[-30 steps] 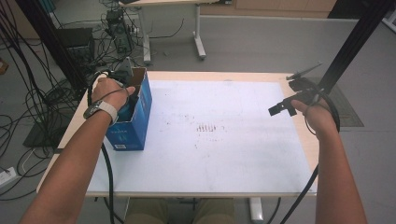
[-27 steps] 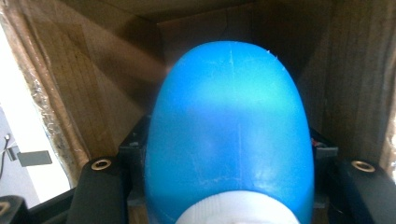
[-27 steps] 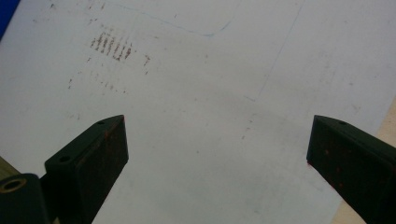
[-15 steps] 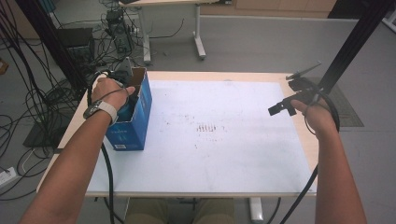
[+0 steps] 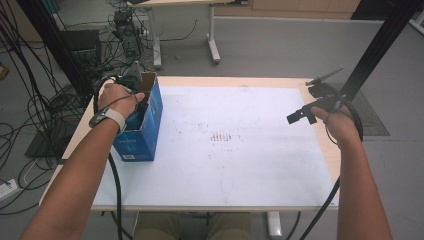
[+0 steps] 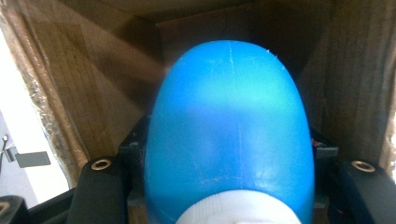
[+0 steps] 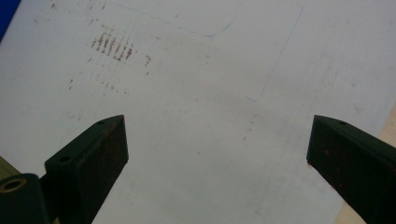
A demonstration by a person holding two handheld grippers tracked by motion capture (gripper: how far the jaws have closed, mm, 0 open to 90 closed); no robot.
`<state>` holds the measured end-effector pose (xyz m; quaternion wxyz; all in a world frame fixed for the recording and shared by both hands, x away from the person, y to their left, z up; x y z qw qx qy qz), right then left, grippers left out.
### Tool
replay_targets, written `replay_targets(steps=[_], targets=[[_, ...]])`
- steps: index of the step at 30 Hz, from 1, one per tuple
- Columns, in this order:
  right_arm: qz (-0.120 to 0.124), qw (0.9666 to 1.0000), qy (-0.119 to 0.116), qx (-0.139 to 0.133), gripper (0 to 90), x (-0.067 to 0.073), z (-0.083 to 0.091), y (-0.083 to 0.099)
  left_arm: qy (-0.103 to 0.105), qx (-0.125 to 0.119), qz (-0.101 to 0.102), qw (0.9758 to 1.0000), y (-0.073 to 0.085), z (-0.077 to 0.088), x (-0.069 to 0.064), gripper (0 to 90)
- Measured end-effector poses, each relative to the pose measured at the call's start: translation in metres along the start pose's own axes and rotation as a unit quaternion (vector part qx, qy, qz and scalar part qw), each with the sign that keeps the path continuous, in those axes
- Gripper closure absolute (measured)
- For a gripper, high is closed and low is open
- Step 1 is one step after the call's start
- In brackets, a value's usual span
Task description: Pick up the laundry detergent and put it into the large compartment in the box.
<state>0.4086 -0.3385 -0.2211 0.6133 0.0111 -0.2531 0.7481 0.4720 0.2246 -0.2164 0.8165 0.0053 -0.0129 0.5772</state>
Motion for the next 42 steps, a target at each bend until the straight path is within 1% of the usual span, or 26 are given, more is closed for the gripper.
replay_targets(steps=[12,21,25,31,35,42], targets=[[-0.001,1.0,0.0,0.0,5.2,0.0,0.0,0.001,0.002,-0.005,0.0,1.0,0.002,-0.001,0.0,37.1],[0.0,1.0,0.001,0.0,5.2,0.001,0.001,0.001,0.006,-0.005,0.005,1.0,0.003,0.001,0.002,31.5],[0.001,1.0,-0.001,0.0,5.2,0.003,0.0,0.001,0.003,-0.006,0.002,1.0,0.004,0.001,0.001,30.1],[0.001,1.0,0.0,0.001,5.2,0.004,0.0,0.001,0.006,-0.011,0.005,0.9999,0.006,0.002,0.004,28.7],[0.002,1.0,0.0,0.0,5.3,0.004,0.001,0.0,0.009,-0.012,-0.001,0.9999,0.006,0.004,0.004,28.5],[0.003,1.0,0.0,-0.001,5.2,0.004,0.001,0.001,0.016,-0.021,-0.002,0.9997,0.008,0.011,0.008,28.4]])
Point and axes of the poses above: each handheld gripper's, and its own axes: z roughly backward along the jaws, y roughly out of its underside, x roughly to its left, the point moved 7 cm from there along -z, roughly forward along the jaws, and after that the axes turned 13 degrees about -z, right-handed, at the moved point
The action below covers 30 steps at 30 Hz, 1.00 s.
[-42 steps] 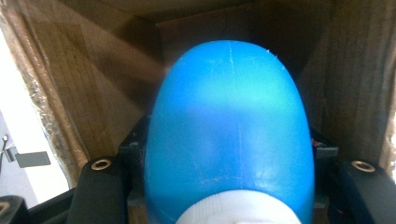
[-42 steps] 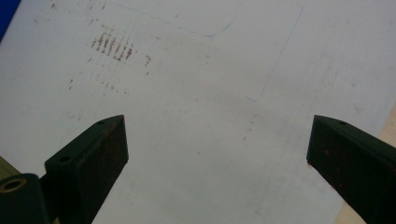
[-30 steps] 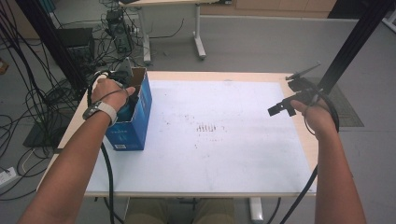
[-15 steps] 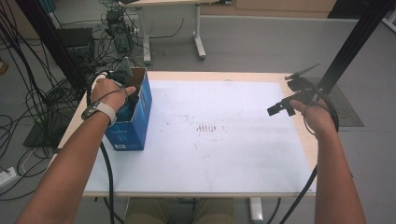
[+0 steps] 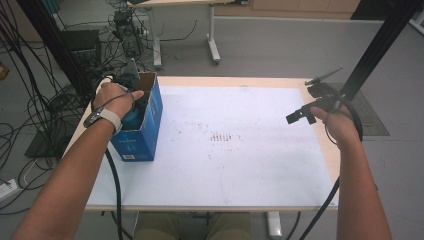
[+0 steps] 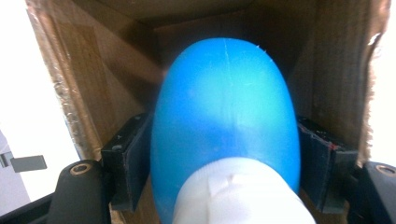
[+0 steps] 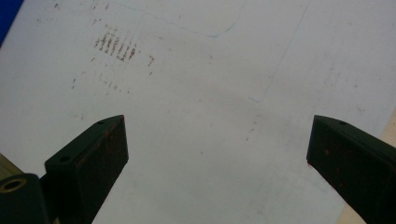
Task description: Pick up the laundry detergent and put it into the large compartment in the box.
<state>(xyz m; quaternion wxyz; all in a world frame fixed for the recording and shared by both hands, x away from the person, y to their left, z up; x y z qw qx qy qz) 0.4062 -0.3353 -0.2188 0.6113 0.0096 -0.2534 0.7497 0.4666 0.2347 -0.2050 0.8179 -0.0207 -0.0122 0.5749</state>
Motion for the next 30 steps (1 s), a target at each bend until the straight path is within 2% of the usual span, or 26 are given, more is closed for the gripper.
replay_targets(steps=[7,9,10,15,17,24,26,30], targets=[[0.001,1.0,-0.001,-0.001,5.2,0.001,0.001,0.001,0.004,-0.008,-0.004,1.0,0.002,0.008,0.0,27.6],[0.0,1.0,-0.001,-0.001,5.2,0.001,0.002,0.001,0.001,-0.003,-0.008,1.0,0.002,0.011,0.0,24.9],[0.001,1.0,0.0,-0.001,5.2,0.001,0.002,0.001,0.006,-0.005,-0.007,0.9999,0.002,0.012,0.001,21.5],[0.002,1.0,0.0,-0.003,5.2,0.002,0.004,0.002,0.012,-0.015,-0.009,0.9998,0.004,0.022,0.004,16.9],[0.002,1.0,-0.001,-0.003,5.3,0.002,0.004,0.002,0.024,-0.019,-0.009,0.9995,0.006,0.026,0.006,16.5],[0.002,1.0,-0.001,-0.004,5.2,0.003,0.005,0.003,0.024,-0.029,-0.019,0.9991,0.008,0.039,0.006,14.6],[0.003,1.0,0.0,-0.004,5.2,0.003,0.006,0.003,0.034,-0.031,-0.021,0.9987,0.008,0.042,0.008,14.4],[0.003,1.0,0.0,-0.005,5.2,0.004,0.006,0.003,0.029,-0.033,-0.031,0.9986,0.009,0.05,0.006,13.6]])
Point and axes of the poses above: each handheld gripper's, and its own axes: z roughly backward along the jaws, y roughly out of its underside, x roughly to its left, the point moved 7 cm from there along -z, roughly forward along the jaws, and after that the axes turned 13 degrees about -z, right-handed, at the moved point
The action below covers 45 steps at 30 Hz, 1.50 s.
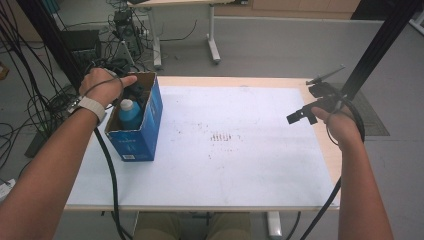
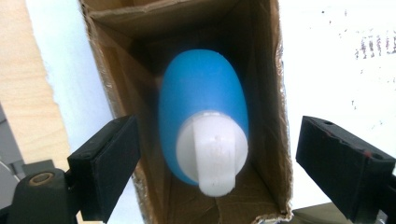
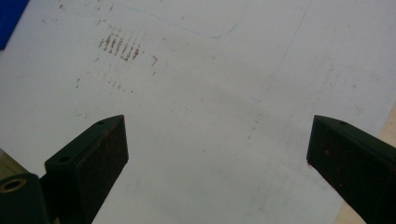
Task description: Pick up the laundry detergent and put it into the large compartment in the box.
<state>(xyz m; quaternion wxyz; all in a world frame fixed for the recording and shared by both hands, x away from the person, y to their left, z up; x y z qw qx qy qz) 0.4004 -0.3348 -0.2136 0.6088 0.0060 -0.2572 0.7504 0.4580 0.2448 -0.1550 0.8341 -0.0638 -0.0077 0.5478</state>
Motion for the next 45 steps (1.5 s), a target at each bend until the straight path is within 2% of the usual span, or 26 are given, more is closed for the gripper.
replay_targets(steps=[8,12,16,20,23,27,29,33,40,45], targets=[[0.002,1.0,0.0,0.0,5.2,0.002,0.001,0.0,-0.001,-0.011,-0.026,0.9996,-0.001,0.018,-0.005,10.5],[0.001,1.0,0.0,-0.002,5.2,0.001,0.003,0.0,0.01,-0.006,-0.042,0.999,-0.002,0.026,-0.003,7.8],[0.0,1.0,0.001,-0.002,5.2,0.0,0.004,0.002,0.014,-0.018,-0.05,0.9985,0.0,0.034,-0.002,7.1],[-0.001,1.0,0.001,-0.001,5.2,-0.001,0.003,0.003,0.013,-0.028,-0.062,0.9976,0.001,0.041,-0.004,6.4],[0.0,1.0,0.001,-0.001,5.0,-0.001,0.003,0.003,0.018,-0.031,-0.078,0.9963,0.001,0.047,-0.005,6.3],[0.0,1.0,0.001,-0.003,5.0,-0.001,0.005,0.002,0.011,-0.038,-0.092,0.995,0.0,0.056,-0.006,6.8],[0.001,1.0,0.002,-0.003,5.0,-0.001,0.007,0.002,0.013,-0.047,-0.104,0.9933,0.001,0.062,-0.007,6.8],[0.0,1.0,0.003,-0.004,4.7,-0.001,0.009,0.002,0.001,-0.052,-0.137,0.9892,0.001,0.075,-0.014,6.8],[-0.001,1.0,0.003,-0.002,4.7,-0.001,0.008,0.003,-0.004,-0.056,-0.197,0.9788,0.0,0.091,-0.029,6.8],[0.001,1.0,0.004,-0.003,4.7,0.0,0.01,0.002,0.0,-0.056,-0.218,0.9743,-0.002,0.095,-0.04,7.1]])
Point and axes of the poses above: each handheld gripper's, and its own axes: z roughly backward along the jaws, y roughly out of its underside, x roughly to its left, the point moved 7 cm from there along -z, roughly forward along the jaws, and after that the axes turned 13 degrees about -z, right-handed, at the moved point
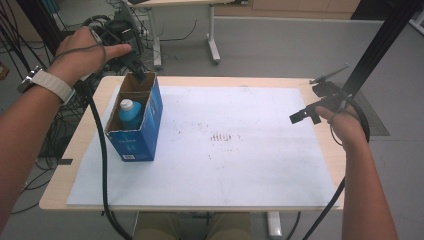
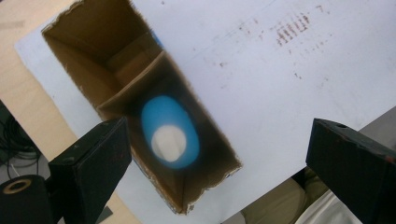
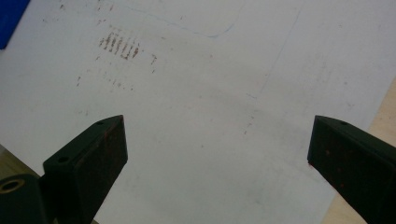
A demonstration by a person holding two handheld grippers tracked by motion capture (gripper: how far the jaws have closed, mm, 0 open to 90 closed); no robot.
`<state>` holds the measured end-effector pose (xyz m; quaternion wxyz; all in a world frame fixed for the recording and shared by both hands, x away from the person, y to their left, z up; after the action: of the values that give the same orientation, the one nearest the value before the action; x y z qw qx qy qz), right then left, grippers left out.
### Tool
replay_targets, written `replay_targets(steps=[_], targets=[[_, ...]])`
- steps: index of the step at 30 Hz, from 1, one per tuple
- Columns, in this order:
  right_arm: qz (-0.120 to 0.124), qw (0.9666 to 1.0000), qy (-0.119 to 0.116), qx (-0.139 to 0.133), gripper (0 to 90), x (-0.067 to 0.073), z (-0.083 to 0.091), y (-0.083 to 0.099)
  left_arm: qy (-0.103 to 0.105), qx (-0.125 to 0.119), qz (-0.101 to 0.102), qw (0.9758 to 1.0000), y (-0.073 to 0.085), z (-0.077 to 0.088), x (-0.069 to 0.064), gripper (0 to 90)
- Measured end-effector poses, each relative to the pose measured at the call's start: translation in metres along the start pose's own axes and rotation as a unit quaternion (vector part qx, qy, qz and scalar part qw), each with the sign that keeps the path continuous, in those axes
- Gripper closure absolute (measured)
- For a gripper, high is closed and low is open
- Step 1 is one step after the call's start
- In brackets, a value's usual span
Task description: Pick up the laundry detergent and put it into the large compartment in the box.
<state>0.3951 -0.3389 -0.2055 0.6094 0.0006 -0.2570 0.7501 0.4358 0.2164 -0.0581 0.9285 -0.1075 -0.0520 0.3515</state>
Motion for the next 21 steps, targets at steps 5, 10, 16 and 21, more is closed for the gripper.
replay_targets(steps=[5,10,16,21], targets=[[0.001,1.0,0.0,0.0,4.7,0.002,0.001,-0.001,0.005,0.0,-0.035,0.9994,-0.007,0.003,-0.008,7.0],[0.001,1.0,0.0,0.001,4.8,0.001,0.002,0.0,0.008,-0.002,-0.069,0.9976,-0.014,0.008,-0.016,7.3],[-0.002,1.0,0.0,0.002,4.8,0.0,0.001,0.0,0.015,-0.009,-0.114,0.9933,-0.022,0.012,-0.028,7.3],[-0.001,1.0,0.0,0.001,4.8,0.001,0.001,0.0,0.02,-0.009,-0.158,0.9872,-0.028,0.01,-0.04,7.4]])
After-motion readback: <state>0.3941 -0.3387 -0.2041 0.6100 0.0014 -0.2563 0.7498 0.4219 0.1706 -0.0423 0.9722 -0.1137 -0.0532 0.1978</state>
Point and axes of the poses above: each handheld gripper's, and its own axes: z roughly backward along the jaws, y roughly out of its underside, x roughly to its left, the point moved 7 cm from there along -z, roughly forward along the jaws, and after that the axes turned 13 degrees about -z, right-handed, at the moved point
